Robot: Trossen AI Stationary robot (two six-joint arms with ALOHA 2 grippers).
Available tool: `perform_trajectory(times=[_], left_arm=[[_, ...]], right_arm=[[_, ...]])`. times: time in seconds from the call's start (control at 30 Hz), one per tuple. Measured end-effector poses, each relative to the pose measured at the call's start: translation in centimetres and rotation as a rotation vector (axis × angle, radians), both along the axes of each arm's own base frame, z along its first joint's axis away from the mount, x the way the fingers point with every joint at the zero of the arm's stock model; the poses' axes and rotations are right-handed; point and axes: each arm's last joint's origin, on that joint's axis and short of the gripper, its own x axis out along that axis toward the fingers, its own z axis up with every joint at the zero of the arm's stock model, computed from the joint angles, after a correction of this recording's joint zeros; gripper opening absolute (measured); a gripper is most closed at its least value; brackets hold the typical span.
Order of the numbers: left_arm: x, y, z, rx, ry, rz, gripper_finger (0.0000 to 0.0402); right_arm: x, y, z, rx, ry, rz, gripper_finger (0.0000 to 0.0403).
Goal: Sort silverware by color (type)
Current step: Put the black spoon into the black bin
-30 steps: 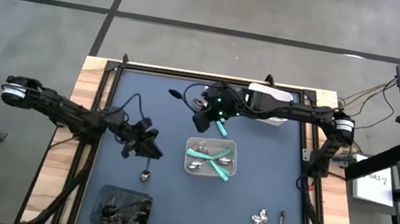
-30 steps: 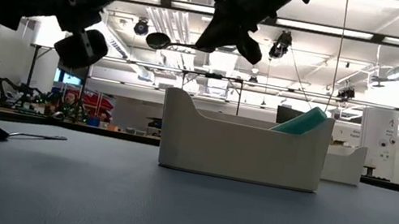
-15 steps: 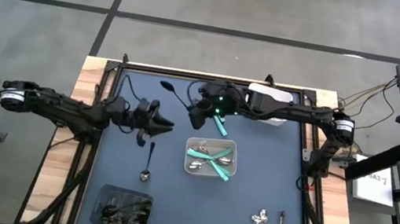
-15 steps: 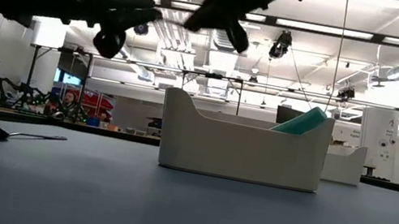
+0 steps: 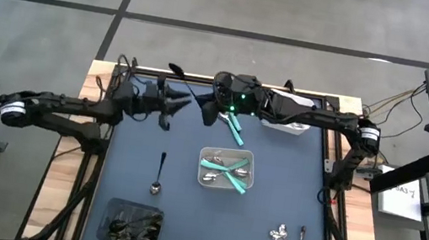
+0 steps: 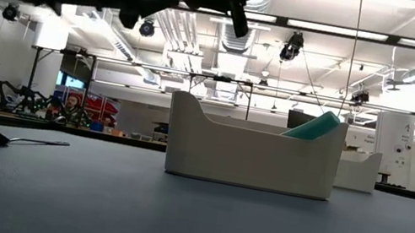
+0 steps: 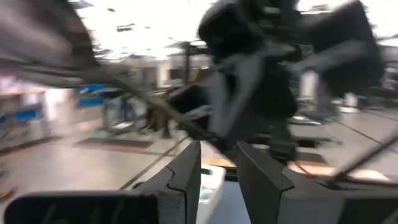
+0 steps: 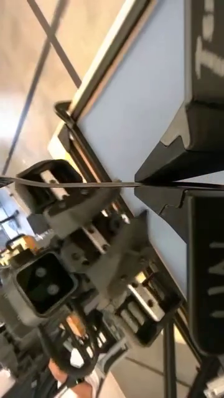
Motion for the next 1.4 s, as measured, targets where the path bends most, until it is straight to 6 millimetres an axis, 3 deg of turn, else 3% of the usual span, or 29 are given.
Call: perform_trajectory(times=[0.23,0.5,0.73,1.07,1.4], left_arm=[[0.6,3.1,2.3,-0.424,0.060,0.122,0.0082],[1.2,3.4,4.6,-0.390,0.258,0.091,0.0092],[1.5,3.5,7.0,-0.351,0.278,0.084,0.0126],[1.5,3.8,7.4,-0.413,0.221,0.154,0.0164],[1.6,3.7,7.9,-0.432,0.167,0.103,0.0148]], right_arm=[[-0.6,-1.2,1.3,-0.076,0.036,-0.004,0.0009],[-1.2,-2.8,1.0,-0.084,0.082,-0.038,0.0009],[-1.4,-3.3,0.7,-0.080,0.110,-0.049,0.0009],[-1.4,-3.2,0.7,-0.100,0.117,-0.040,0.0009],[-1.4,-3.2,0.7,-0.107,0.115,-0.037,0.0009]])
